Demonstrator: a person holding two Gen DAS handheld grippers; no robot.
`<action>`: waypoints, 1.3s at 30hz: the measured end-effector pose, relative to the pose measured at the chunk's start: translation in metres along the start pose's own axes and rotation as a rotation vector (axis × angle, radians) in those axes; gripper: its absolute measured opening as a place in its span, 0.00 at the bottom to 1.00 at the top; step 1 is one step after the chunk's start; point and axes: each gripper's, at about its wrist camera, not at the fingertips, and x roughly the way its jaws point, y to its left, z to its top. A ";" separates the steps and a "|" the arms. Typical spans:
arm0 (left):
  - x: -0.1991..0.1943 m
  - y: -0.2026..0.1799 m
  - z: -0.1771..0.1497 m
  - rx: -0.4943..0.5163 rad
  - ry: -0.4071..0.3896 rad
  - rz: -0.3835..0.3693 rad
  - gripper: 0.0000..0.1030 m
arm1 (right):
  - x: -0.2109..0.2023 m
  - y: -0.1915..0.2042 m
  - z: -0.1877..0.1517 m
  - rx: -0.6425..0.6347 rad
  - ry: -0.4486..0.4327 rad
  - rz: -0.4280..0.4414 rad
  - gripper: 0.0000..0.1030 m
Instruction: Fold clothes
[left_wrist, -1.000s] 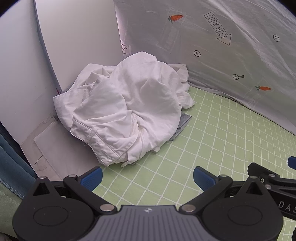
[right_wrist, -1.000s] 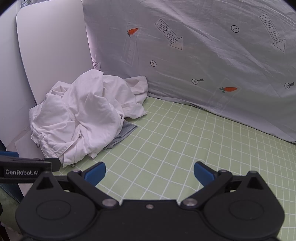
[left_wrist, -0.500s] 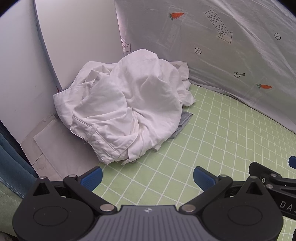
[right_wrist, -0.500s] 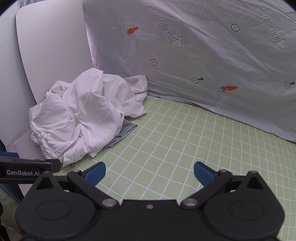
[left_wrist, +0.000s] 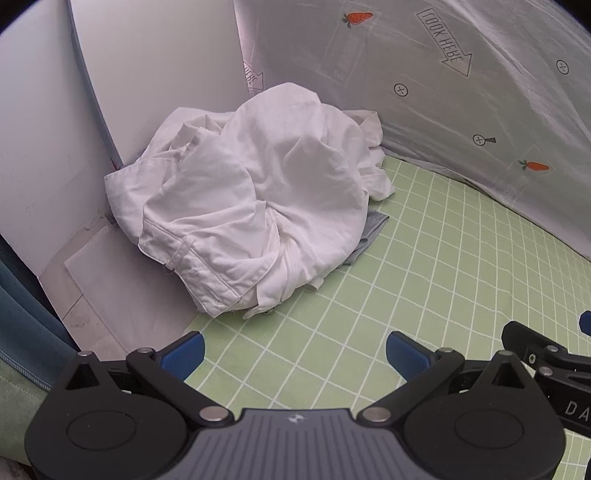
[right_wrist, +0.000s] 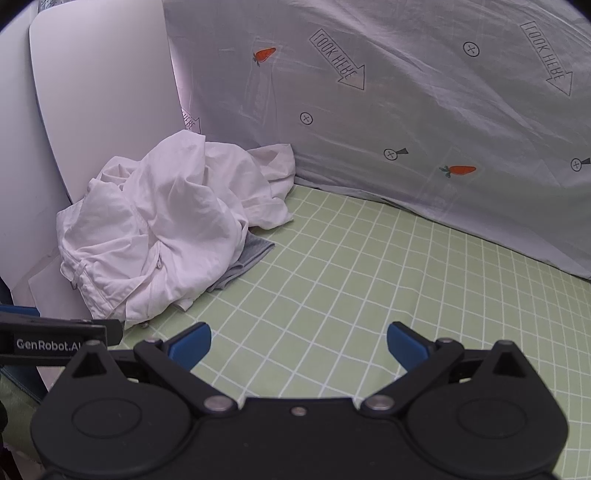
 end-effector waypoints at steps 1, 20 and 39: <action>0.002 0.002 0.001 -0.004 0.006 0.007 1.00 | 0.002 0.000 0.000 -0.002 0.005 -0.002 1.00; 0.090 0.096 0.085 -0.210 0.079 0.133 1.00 | 0.148 0.055 0.095 -0.201 -0.011 0.160 0.97; 0.117 0.104 0.122 -0.325 0.005 0.041 0.24 | 0.231 0.127 0.144 -0.282 -0.084 0.341 0.09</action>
